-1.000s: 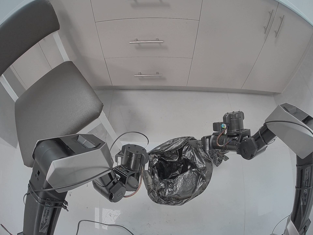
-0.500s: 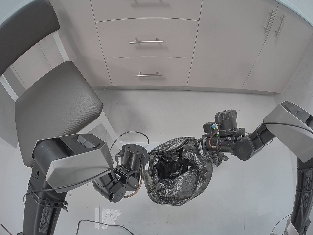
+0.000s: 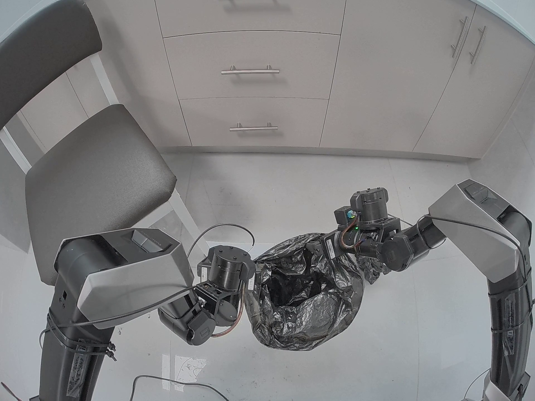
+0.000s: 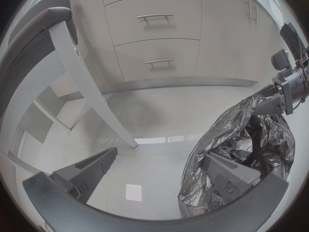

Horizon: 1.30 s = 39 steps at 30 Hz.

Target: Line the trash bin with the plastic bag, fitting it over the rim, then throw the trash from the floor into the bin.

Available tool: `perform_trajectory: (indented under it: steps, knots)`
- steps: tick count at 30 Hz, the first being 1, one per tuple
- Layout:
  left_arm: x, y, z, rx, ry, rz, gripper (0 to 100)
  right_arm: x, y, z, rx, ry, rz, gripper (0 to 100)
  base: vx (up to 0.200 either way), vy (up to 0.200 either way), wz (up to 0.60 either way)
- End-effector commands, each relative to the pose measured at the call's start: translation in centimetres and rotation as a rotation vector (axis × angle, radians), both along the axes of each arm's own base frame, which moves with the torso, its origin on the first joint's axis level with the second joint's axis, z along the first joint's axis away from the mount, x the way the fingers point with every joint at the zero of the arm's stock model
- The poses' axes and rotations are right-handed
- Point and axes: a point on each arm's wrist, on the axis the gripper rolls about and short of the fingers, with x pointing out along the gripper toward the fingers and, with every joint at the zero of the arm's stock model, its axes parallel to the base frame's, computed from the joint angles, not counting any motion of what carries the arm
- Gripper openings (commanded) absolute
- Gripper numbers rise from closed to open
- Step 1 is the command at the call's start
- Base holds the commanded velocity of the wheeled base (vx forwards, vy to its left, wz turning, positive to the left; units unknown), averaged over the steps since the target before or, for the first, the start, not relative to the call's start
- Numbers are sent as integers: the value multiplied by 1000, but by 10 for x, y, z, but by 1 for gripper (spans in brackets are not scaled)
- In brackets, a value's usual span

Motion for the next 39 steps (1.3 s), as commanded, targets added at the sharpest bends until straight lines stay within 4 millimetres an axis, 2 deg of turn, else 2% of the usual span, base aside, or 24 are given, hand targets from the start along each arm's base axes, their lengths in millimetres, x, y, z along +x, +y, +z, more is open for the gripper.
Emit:
perform_trajectory:
  steps: [1, 8, 25, 39]
  knots:
    - [0, 0, 0, -1, -1, 1, 100, 7, 3, -4, -5, 6, -2, 100, 0, 0, 0]
    - [0, 0, 0, -2, -1, 1, 100, 14, 2, 2, -2, -3, -10, 100, 0, 0, 0]
    - [0, 0, -1, -5, 1, 3, 100, 32, -14, -4, -1, -4, -54, 100, 0, 0, 0]
    - [0, 0, 0, -16, 0, 7, 100, 38, -22, 1, 5, -11, -74, 100, 0, 0, 0]
